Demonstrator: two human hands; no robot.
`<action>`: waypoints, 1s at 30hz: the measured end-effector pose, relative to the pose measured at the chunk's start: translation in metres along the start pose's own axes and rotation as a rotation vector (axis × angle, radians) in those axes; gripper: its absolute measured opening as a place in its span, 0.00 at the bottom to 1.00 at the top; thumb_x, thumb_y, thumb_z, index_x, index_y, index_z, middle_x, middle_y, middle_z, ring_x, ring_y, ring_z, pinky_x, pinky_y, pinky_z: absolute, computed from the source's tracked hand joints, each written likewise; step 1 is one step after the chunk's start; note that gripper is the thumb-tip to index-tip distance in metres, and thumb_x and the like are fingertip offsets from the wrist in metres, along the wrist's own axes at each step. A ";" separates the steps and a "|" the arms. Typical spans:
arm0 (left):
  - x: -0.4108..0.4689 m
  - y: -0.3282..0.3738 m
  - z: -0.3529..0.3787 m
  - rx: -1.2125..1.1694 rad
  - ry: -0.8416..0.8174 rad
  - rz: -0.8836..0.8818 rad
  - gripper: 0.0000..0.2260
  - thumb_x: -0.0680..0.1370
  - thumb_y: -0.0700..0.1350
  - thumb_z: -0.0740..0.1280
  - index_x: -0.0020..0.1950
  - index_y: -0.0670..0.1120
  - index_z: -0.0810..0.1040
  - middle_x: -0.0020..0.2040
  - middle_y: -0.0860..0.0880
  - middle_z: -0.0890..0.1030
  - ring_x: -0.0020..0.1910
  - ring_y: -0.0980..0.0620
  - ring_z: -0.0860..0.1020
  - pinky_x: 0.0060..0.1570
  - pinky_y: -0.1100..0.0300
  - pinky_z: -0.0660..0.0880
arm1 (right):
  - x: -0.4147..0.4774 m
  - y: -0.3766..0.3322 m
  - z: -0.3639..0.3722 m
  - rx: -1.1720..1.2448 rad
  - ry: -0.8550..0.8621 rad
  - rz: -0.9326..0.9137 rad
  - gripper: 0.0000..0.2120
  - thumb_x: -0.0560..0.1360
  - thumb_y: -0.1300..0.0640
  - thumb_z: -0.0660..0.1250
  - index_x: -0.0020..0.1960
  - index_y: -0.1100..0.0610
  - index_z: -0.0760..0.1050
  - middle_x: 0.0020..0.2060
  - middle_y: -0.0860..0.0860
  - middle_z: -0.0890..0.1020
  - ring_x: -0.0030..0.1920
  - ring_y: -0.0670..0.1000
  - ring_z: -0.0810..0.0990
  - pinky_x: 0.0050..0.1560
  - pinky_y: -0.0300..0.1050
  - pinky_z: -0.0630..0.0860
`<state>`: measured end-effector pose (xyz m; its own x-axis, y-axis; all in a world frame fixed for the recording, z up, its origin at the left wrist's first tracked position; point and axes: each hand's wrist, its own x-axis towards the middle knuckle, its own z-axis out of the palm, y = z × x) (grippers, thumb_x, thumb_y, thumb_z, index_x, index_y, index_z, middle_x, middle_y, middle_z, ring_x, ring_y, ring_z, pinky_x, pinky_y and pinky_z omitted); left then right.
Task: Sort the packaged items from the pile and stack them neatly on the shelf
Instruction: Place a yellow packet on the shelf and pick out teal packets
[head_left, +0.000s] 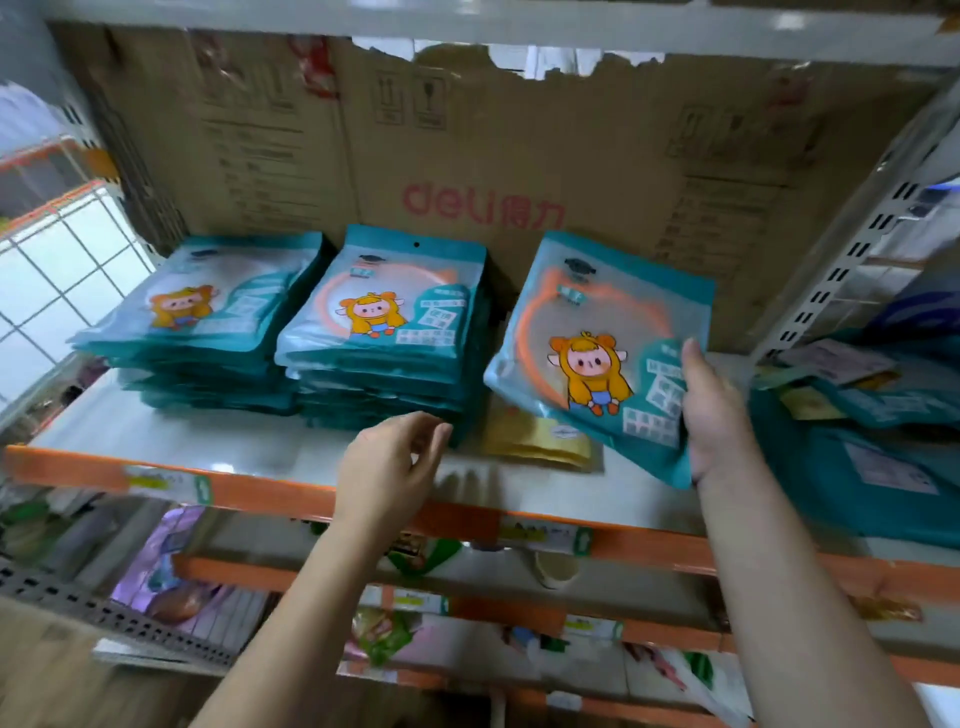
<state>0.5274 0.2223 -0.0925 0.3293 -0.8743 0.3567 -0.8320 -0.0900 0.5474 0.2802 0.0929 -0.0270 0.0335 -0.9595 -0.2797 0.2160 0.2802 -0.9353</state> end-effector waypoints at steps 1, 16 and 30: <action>-0.002 -0.015 -0.007 0.015 0.016 -0.013 0.15 0.79 0.55 0.62 0.50 0.47 0.83 0.43 0.52 0.84 0.42 0.53 0.81 0.38 0.59 0.75 | -0.001 -0.003 0.017 0.007 -0.032 0.000 0.18 0.80 0.42 0.60 0.61 0.54 0.75 0.48 0.53 0.85 0.46 0.54 0.86 0.45 0.55 0.83; -0.002 -0.132 -0.024 0.266 0.097 0.078 0.19 0.80 0.54 0.55 0.40 0.46 0.79 0.38 0.48 0.79 0.39 0.43 0.77 0.42 0.52 0.72 | 0.017 -0.009 0.202 -0.388 -0.223 -0.126 0.11 0.80 0.54 0.65 0.44 0.61 0.76 0.35 0.51 0.84 0.33 0.47 0.84 0.36 0.43 0.81; -0.002 -0.136 -0.019 0.300 0.163 0.118 0.17 0.79 0.52 0.57 0.40 0.47 0.81 0.38 0.48 0.80 0.38 0.44 0.77 0.40 0.54 0.70 | 0.007 -0.001 0.217 -0.818 -0.053 -0.320 0.31 0.70 0.57 0.77 0.68 0.61 0.69 0.42 0.45 0.75 0.48 0.50 0.82 0.49 0.48 0.81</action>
<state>0.6482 0.2458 -0.1532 0.2695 -0.8018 0.5334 -0.9547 -0.1498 0.2571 0.4920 0.0795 0.0191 0.1410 -0.9899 0.0135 -0.5435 -0.0888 -0.8347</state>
